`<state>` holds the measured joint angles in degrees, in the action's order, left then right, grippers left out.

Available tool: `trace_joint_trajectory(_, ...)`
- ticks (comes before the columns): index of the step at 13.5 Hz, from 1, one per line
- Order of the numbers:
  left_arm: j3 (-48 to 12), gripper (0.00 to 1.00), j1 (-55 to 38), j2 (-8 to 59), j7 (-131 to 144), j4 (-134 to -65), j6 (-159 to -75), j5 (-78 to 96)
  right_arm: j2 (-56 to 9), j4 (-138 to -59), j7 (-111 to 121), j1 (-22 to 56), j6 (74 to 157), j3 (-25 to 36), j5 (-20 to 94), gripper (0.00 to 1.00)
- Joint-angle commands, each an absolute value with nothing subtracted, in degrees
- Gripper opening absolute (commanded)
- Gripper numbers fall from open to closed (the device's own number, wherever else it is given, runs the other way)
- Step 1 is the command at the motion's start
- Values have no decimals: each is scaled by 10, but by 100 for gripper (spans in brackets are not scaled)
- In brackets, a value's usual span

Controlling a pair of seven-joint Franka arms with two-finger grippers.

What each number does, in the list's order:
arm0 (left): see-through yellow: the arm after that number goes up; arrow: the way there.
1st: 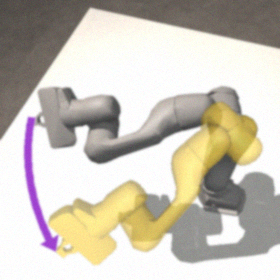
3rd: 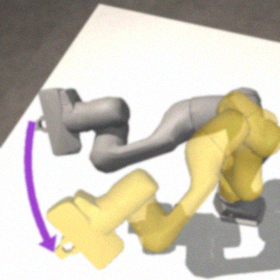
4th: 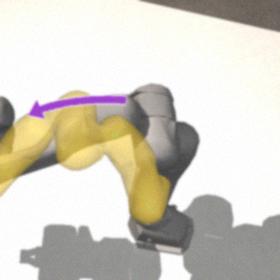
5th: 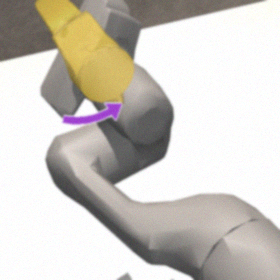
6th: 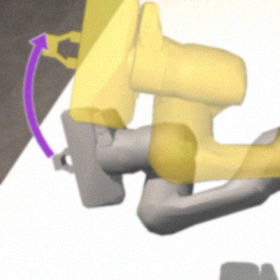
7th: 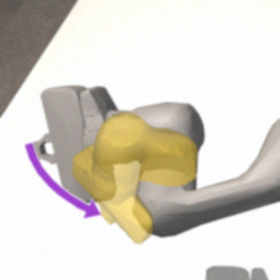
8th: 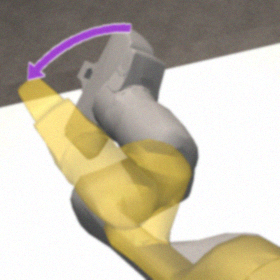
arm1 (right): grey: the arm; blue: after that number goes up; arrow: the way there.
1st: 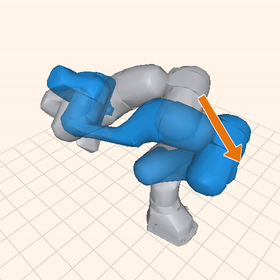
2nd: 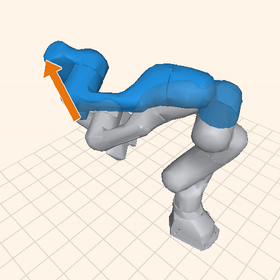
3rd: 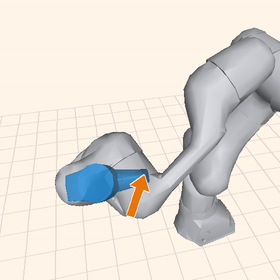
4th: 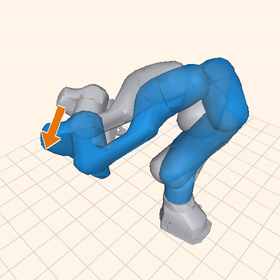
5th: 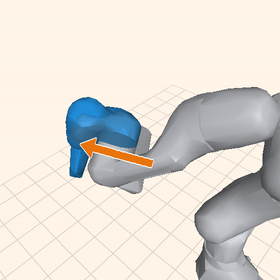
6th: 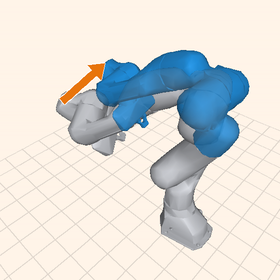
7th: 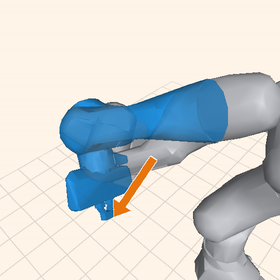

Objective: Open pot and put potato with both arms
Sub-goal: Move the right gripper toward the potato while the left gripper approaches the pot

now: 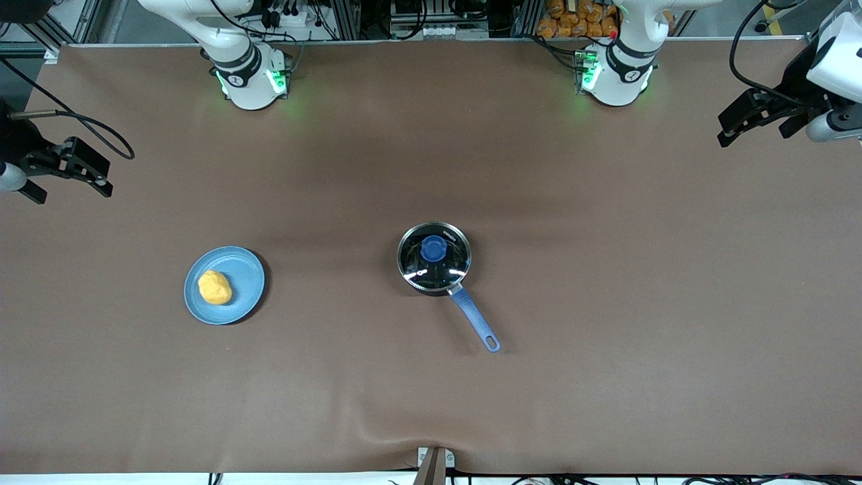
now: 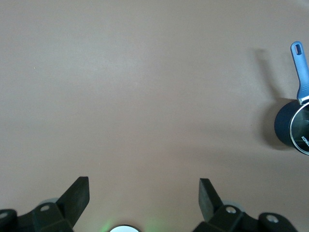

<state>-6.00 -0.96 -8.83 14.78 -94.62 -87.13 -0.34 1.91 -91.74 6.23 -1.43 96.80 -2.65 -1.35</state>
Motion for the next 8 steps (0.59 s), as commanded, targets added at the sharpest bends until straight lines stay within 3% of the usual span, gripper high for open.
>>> trace_joint_trajectory(1, -69, 100, 1, -94, 139, -937, -855, 1, 12, -925, 76, -19, 969, -25, -11, 100)
trace_joint_trajectory(8, -80, 100, -35, -62, 143, -897, -821, 15, -6, -930, 79, -26, 958, -25, -11, 100)
